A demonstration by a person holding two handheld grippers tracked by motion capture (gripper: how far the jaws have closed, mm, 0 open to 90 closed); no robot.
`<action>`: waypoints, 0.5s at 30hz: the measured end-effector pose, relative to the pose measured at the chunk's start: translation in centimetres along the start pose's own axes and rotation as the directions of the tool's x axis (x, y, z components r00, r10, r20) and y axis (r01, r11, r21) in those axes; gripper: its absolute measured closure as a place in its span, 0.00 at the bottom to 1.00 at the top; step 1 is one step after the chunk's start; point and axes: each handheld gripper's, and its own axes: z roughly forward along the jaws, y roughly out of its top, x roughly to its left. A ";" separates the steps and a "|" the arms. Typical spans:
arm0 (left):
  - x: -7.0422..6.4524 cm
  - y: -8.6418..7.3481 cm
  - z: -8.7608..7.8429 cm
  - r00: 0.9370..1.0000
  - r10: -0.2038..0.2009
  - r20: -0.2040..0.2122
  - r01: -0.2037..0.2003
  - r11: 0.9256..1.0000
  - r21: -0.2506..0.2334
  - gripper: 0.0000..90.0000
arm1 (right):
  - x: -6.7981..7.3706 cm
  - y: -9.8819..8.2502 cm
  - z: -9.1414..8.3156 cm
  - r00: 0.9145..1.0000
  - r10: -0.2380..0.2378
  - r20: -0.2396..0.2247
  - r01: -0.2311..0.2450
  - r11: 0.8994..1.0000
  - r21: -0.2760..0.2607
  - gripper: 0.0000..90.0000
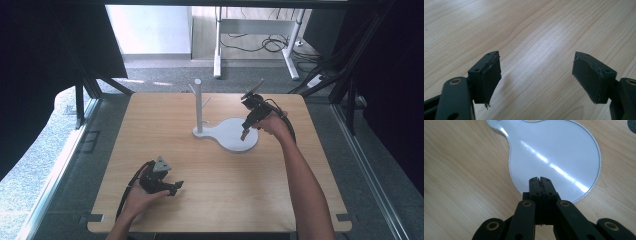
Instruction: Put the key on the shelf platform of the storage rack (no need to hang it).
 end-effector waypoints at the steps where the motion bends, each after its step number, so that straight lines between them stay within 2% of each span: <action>1: 0.0 0.0 0.0 1.000 0.000 0.000 0.000 1.000 0.000 0.26 | 0.0 0.1 0.1 1.000 0.003 0.000 -0.003 1.000 0.000 0.99; 15: 0.0 0.0 0.0 1.000 0.000 0.001 0.000 1.000 0.000 0.26 | -0.3 1.1 1.2 1.000 0.004 0.009 -0.005 1.000 0.009 0.99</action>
